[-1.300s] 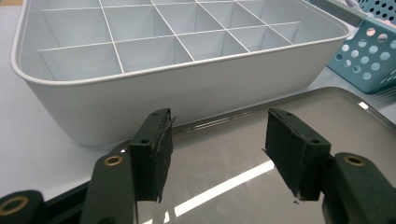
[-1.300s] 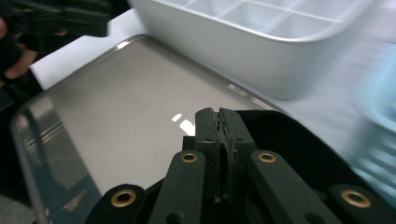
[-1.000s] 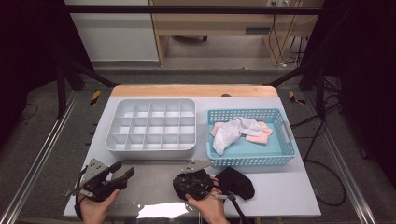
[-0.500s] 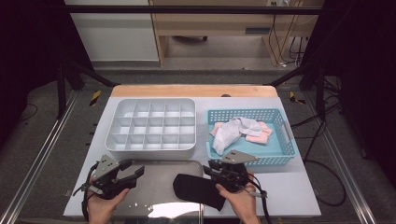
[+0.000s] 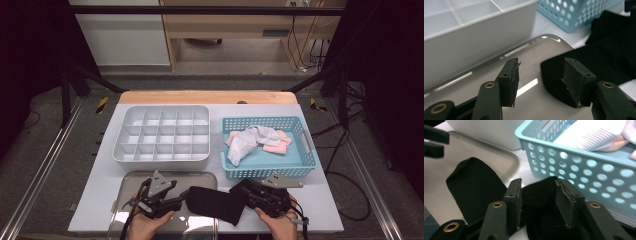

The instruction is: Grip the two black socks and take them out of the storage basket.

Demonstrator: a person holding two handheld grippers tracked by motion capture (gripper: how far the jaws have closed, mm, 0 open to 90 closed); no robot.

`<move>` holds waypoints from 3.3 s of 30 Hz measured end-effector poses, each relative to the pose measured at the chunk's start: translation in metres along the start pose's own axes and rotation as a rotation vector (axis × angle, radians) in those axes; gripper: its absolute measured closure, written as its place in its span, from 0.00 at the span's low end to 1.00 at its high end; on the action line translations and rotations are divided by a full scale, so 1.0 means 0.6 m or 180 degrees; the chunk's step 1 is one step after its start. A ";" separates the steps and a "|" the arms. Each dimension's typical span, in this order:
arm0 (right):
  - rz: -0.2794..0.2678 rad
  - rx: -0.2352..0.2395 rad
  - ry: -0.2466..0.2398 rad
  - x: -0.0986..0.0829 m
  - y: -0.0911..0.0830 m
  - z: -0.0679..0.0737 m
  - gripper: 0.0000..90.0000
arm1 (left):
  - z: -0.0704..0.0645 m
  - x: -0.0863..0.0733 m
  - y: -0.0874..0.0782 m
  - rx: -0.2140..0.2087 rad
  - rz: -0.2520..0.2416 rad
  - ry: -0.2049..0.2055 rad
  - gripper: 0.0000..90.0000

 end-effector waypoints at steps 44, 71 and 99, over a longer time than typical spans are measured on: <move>0.0420 0.0569 -0.0356 0.020 0.136 0.087 0.76 | 0.082 -0.087 -0.017 0.0129 0.0315 -0.0222 0.96; 0.0705 0.0213 -0.0190 -0.018 0.118 0.037 0.93 | 0.104 -0.090 -0.013 0.0215 0.0309 -0.0259 0.96; 0.0190 -0.0491 -0.0169 -0.017 -0.003 -0.042 0.62 | 0.067 -0.072 -0.005 0.0146 0.0142 -0.0158 0.61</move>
Point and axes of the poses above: each handheld gripper's, and its own axes: y roughly forward along the jaws, x roughly out of its top, z roughly to its left, the point moved 8 cm from there along y, roughly forward along the jaws, and after that the axes turned 11 degrees about x, right-handed, at the moved point
